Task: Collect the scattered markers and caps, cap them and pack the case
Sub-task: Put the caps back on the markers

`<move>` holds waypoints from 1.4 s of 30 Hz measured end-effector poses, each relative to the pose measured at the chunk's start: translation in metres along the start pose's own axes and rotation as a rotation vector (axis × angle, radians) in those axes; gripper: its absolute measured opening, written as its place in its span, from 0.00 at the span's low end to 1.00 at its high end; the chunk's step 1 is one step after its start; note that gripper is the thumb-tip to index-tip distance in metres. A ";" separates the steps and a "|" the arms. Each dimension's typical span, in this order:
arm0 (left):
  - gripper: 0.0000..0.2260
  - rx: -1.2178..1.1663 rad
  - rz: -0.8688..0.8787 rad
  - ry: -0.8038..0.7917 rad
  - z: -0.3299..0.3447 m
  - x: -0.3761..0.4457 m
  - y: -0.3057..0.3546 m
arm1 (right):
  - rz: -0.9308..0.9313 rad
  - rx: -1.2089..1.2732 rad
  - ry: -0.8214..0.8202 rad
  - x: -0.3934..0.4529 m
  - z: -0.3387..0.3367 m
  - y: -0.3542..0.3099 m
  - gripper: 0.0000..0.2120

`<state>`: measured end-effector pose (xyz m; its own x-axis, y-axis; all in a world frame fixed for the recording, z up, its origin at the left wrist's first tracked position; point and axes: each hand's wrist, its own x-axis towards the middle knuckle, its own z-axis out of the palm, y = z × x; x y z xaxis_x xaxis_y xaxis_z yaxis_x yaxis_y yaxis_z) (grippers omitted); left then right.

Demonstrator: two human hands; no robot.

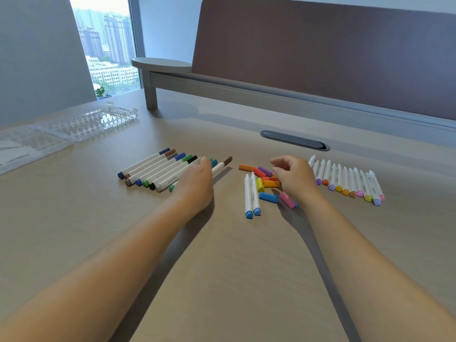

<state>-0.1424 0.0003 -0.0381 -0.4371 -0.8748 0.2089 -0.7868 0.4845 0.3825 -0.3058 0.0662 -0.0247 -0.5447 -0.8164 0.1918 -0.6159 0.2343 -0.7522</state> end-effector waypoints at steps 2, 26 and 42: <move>0.12 -0.011 0.009 -0.011 -0.001 -0.004 -0.002 | 0.039 -0.024 0.004 -0.002 -0.006 0.008 0.13; 0.16 0.200 0.178 0.035 0.011 0.013 0.017 | -0.015 -0.187 0.020 -0.023 -0.030 0.024 0.11; 0.11 0.325 0.213 -0.014 0.040 0.071 0.035 | -0.029 -0.126 0.047 0.013 -0.030 0.044 0.11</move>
<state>-0.2185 -0.0448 -0.0461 -0.6099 -0.7554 0.2394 -0.7736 0.6331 0.0266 -0.3571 0.0823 -0.0363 -0.5503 -0.7985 0.2440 -0.6966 0.2779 -0.6614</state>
